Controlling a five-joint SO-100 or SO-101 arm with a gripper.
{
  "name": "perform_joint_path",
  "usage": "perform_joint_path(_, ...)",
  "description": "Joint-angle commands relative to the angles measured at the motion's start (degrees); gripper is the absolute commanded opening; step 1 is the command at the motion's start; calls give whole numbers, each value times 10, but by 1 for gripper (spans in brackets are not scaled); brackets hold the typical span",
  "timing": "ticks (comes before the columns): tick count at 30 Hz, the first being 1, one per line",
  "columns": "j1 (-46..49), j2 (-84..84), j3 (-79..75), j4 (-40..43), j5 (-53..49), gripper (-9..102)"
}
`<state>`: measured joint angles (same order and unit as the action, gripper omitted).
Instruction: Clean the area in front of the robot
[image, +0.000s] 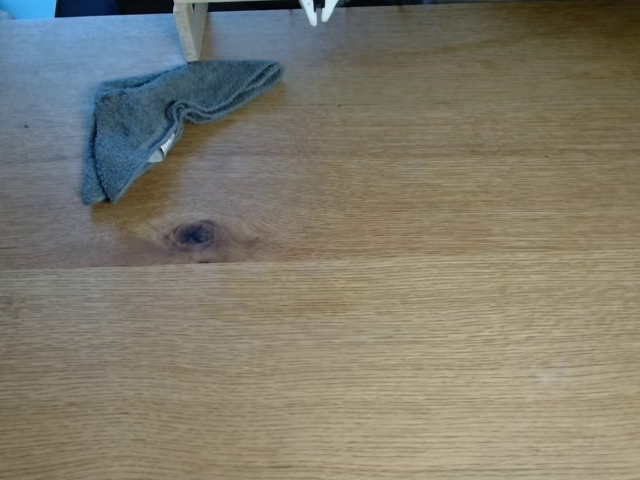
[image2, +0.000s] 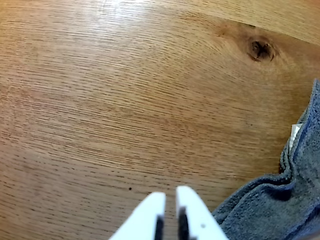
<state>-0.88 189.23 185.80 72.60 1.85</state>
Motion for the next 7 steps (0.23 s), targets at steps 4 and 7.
perform_joint_path(4,-2,2,62,1,-6,4)
perform_joint_path(7,-2,2,62,1,-6,4)
